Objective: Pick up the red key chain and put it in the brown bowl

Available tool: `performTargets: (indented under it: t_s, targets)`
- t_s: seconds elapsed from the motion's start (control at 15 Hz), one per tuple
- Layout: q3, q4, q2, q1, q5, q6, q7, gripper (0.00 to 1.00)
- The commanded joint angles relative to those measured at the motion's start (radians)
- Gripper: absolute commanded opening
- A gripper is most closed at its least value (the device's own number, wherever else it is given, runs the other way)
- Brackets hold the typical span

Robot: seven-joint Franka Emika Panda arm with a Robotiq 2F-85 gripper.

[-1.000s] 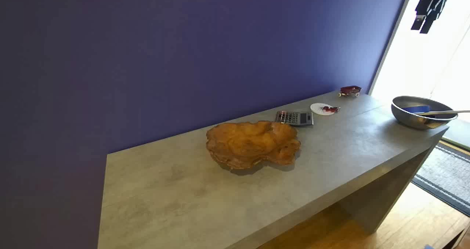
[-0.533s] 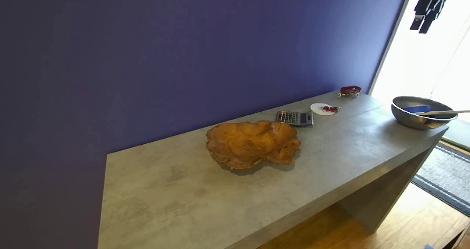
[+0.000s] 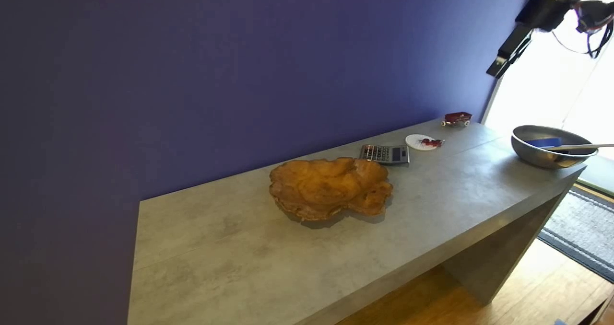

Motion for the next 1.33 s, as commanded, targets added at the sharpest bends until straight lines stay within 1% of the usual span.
performTargets:
  t_s: [0.0, 0.13, 0.2, 0.33, 0.47, 0.53, 0.6, 0.67, 0.8, 0.93, 1.0, 1.07, 1.13, 1.2, 1.27]
  targets:
    - [-0.006, -0.073, 0.129, 0.103, 0.136, 0.127, -0.269, 1.00]
    - [0.028, -0.073, 0.269, 0.116, 0.166, 0.255, -0.388, 1.00]
    - [0.007, -0.059, 0.333, 0.154, 0.181, 0.329, -0.439, 1.00]
    - [0.026, -0.002, 0.431, 0.168, 0.222, 0.449, -0.538, 1.00]
    - [0.055, 0.067, 0.526, 0.159, 0.218, 0.543, -0.608, 1.00]
    - [0.062, 0.108, 0.588, 0.150, 0.182, 0.590, -0.619, 1.00]
    - [0.036, 0.139, 0.652, 0.156, 0.128, 0.617, -0.594, 1.00]
    - [0.047, 0.056, 0.525, 0.159, 0.164, 0.561, -0.570, 1.00]
    - [0.043, 0.111, 0.614, 0.158, 0.149, 0.598, -0.577, 1.00]
    - [0.041, 0.137, 0.657, 0.158, 0.148, 0.607, -0.580, 1.00]
    - [0.084, 0.148, 0.660, 0.122, 0.158, 0.617, -0.606, 1.00]
    - [0.174, 0.183, 0.677, 0.027, 0.164, 0.629, -0.681, 1.00]
    - [0.224, 0.211, 0.687, -0.043, 0.141, 0.593, -0.754, 1.00]
    - [0.289, 0.246, 0.698, -0.124, 0.142, 0.550, -0.828, 1.00]
    - [0.337, 0.282, 0.705, -0.190, 0.160, 0.507, -0.909, 1.00]
